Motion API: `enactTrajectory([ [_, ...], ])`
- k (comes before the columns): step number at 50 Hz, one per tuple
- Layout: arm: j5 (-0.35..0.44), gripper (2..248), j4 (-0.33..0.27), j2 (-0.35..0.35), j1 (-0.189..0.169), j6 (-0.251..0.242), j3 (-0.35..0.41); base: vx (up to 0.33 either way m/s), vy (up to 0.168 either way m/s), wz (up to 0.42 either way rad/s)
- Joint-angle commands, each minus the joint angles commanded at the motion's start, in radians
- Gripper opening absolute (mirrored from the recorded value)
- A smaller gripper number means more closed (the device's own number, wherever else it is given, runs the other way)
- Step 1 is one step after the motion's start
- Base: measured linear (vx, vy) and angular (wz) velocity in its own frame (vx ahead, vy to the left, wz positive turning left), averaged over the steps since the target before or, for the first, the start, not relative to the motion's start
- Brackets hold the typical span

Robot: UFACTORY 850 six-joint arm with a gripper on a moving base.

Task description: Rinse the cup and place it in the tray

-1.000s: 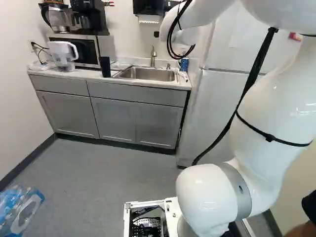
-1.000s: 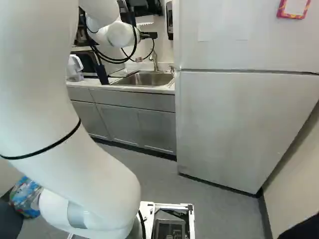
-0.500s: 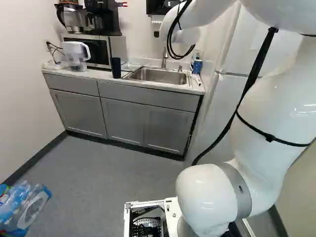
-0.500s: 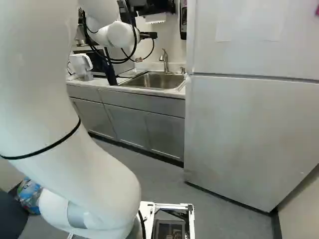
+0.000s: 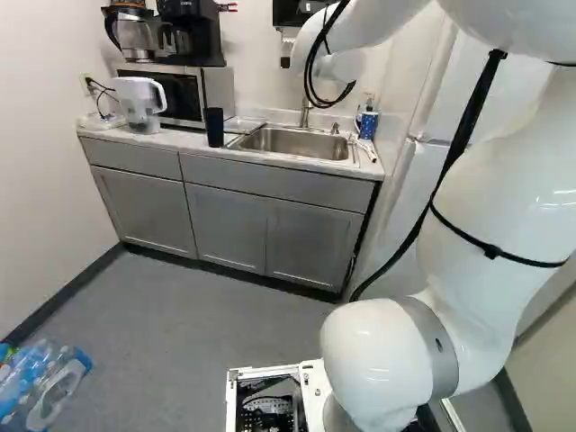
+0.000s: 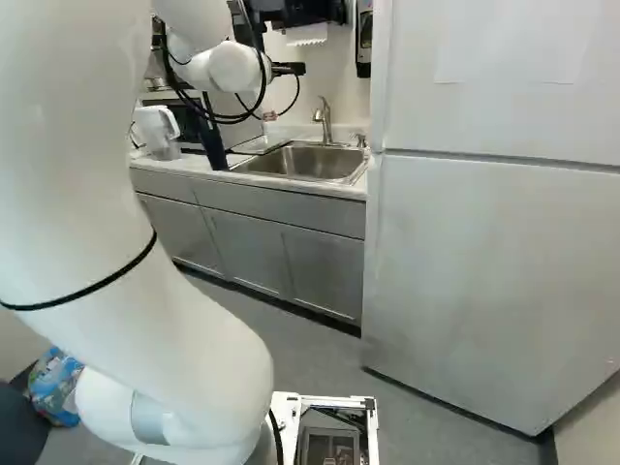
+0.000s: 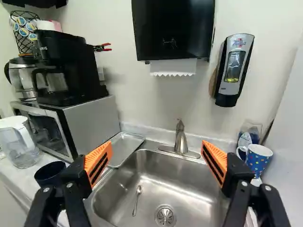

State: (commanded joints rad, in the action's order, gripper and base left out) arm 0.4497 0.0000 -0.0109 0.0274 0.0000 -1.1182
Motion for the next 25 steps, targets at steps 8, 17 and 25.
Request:
enactTrajectory([
  [8, 0.0, 247, 0.0, 0.0, 0.0, 0.0, 0.0, 0.091, 0.011, -0.02],
  [17, 0.0, 247, 0.0, 0.0, 0.0, 0.0, 0.0, 0.107, 0.028, -0.019],
  [25, 0.0, 247, 0.0, 0.0, 0.0, 0.0, 0.0, 0.124, 0.037, -0.013],
])
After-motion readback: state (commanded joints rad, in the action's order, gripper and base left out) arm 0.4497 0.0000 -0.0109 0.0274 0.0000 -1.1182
